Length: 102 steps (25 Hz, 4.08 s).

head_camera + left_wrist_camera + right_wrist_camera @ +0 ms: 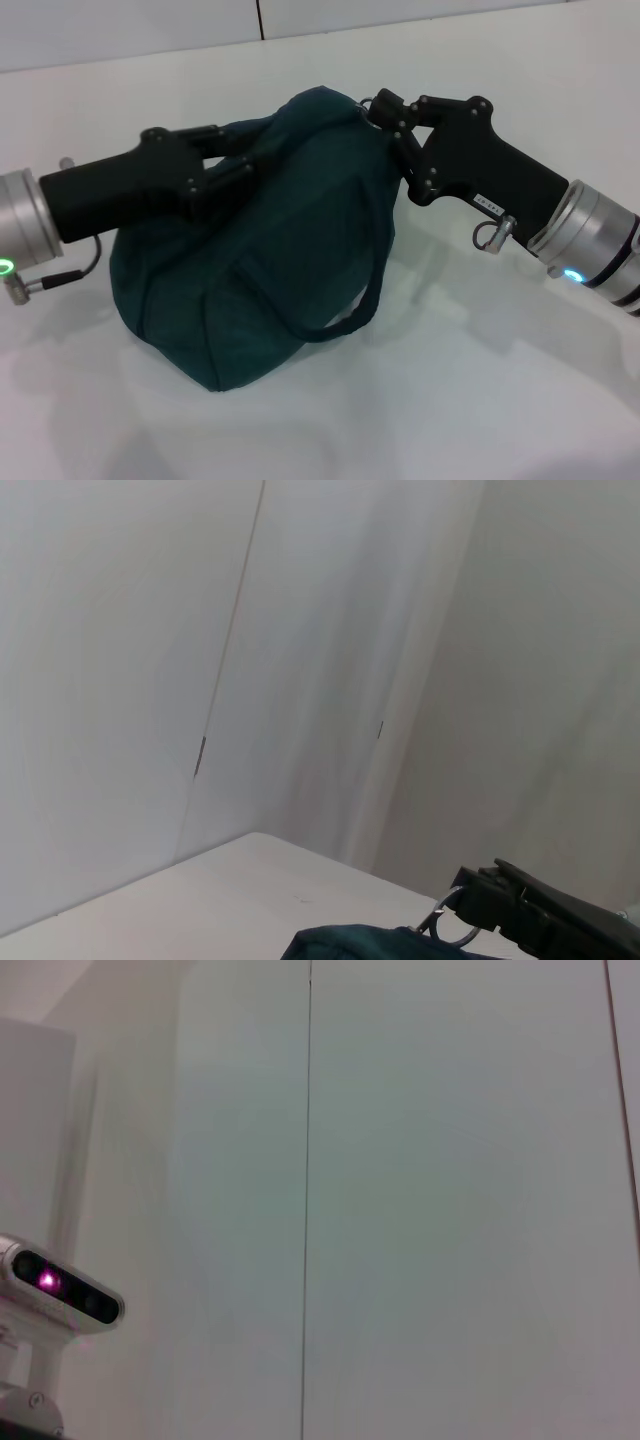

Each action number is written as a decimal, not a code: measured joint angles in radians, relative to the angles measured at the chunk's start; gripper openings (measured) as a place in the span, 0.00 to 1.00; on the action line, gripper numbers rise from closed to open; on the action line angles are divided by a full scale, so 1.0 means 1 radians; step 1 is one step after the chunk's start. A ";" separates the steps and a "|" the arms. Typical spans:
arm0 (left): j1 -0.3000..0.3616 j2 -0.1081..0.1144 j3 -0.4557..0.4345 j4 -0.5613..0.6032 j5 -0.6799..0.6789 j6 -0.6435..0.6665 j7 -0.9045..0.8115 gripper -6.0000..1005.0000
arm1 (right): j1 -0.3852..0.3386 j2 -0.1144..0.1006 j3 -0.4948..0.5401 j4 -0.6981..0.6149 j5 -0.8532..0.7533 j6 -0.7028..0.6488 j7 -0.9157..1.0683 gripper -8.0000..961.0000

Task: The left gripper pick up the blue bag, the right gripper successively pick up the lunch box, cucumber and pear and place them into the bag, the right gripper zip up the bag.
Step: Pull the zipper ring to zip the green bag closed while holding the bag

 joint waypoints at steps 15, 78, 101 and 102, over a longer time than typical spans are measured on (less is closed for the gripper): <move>-0.054 0.003 0.019 0.026 0.008 0.000 -0.127 0.45 | 0.003 0.000 -0.009 -0.002 0.000 -0.001 0.011 0.03; -0.103 -0.001 0.016 0.024 0.134 -0.085 -0.025 0.23 | -0.038 -0.001 0.016 0.096 0.142 -0.016 0.065 0.25; -0.097 -0.002 0.018 0.025 0.124 -0.085 -0.008 0.11 | 0.012 -0.012 0.020 0.125 0.058 0.091 -0.116 0.33; -0.095 -0.002 0.019 0.025 0.119 -0.085 -0.005 0.11 | 0.015 -0.012 0.020 0.123 0.055 0.091 -0.117 0.33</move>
